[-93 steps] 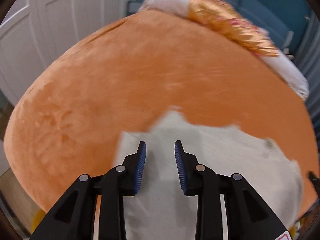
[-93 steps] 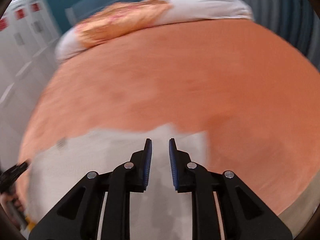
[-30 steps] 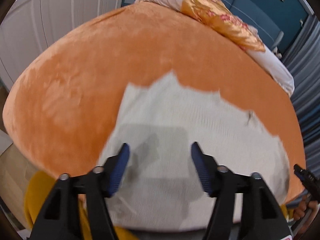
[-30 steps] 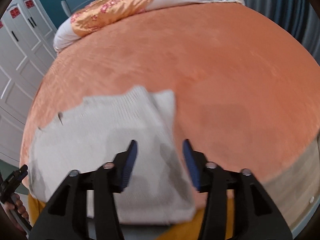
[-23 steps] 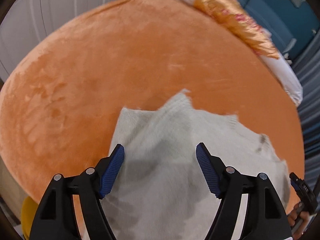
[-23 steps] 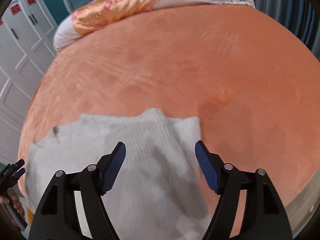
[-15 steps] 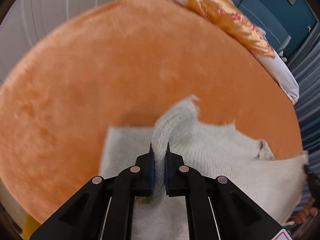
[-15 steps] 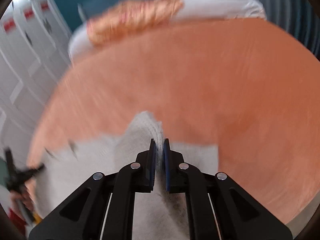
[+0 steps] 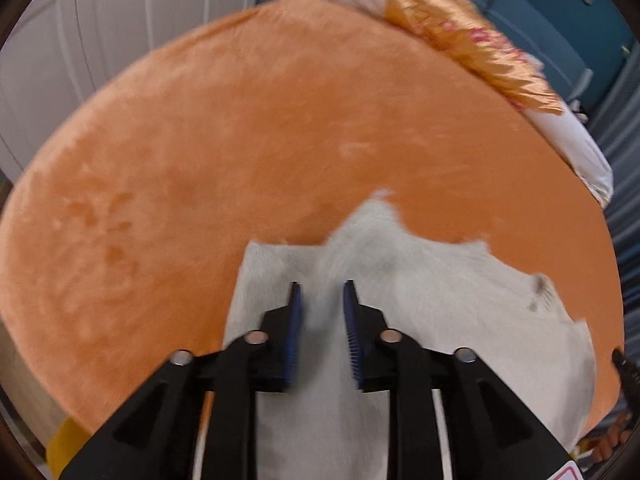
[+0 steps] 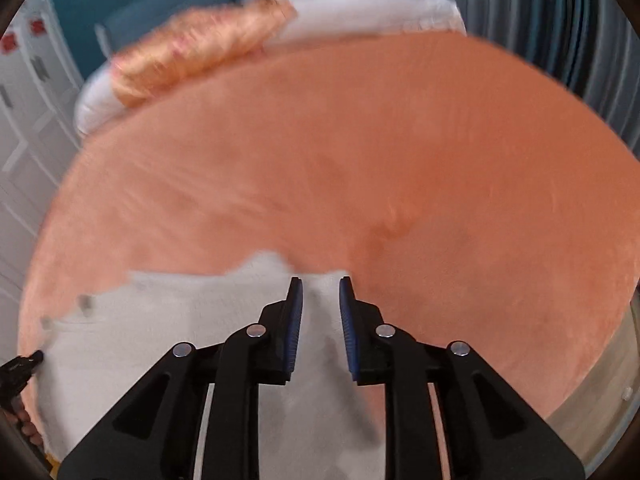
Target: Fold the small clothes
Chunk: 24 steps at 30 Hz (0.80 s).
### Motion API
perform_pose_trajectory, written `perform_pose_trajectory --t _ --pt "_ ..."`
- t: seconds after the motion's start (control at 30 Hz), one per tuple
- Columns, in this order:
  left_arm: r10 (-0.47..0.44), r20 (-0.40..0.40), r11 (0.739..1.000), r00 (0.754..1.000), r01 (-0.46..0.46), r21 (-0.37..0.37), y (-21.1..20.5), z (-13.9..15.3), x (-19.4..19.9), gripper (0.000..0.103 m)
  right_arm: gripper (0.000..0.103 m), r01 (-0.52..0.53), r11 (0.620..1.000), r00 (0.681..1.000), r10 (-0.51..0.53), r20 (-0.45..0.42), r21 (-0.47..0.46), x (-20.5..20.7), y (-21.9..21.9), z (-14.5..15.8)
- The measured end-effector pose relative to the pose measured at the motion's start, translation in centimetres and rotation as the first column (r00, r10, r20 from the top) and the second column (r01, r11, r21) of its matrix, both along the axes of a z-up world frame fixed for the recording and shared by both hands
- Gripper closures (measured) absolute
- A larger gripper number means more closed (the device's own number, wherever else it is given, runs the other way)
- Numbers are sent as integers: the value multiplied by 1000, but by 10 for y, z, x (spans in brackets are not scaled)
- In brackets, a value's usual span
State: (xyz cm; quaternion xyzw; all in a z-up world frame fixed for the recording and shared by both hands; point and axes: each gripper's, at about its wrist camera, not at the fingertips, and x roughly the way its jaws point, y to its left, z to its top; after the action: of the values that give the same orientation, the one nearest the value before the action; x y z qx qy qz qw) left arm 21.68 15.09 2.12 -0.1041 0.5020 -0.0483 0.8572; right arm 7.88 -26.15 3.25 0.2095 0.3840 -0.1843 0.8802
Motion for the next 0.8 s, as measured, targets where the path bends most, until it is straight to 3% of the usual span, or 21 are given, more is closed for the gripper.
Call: perform_pose_trajectory --t 0.07,0.17,0.2,0.23,0.3,0.4,0.47,0.53,0.6,0.67,0.8 --pt "-29 26 999 999 29 20 -7 7 -25 48 84 -108 993 994 108 -6 43 -8 31 0" --pt "-40 3 999 999 40 24 -11 -2 -56 47 85 -296 953 948 301 -102 60 -10 94 -29" --pt "-38 -19 999 999 38 25 -11 -9 -64 47 85 -351 935 915 355 -190 57 -8 117 -55" --pt "-32 -39 999 999 33 29 -9 -15 -67 47 85 -357 934 905 354 -235 34 -7 127 -66" --pt "-20 -48 999 999 22 32 -1 -20 -81 48 84 -358 933 910 343 -233 -24 -9 138 -57" --pt "-11 -31 999 999 13 43 10 -13 -92 47 84 -392 917 906 398 -145 68 -8 146 -29" --pt "17 -24 999 1000 -16 39 22 -8 -99 45 84 -446 893 883 451 -131 64 -3 162 -19" --pt "71 -15 997 997 -71 38 33 -4 -104 33 84 -474 878 866 479 -143 67 3 175 -26" --pt "117 -15 993 993 -116 26 44 -7 -108 31 84 -486 864 838 503 -213 128 11 184 -54" --pt "146 -70 988 987 -148 -33 57 -19 -105 25 84 -461 874 845 486 -224 154 13 186 -71" --pt "180 -175 970 968 -204 -134 71 -49 -102 25 84 -437 874 853 477 -211 213 17 179 -70"
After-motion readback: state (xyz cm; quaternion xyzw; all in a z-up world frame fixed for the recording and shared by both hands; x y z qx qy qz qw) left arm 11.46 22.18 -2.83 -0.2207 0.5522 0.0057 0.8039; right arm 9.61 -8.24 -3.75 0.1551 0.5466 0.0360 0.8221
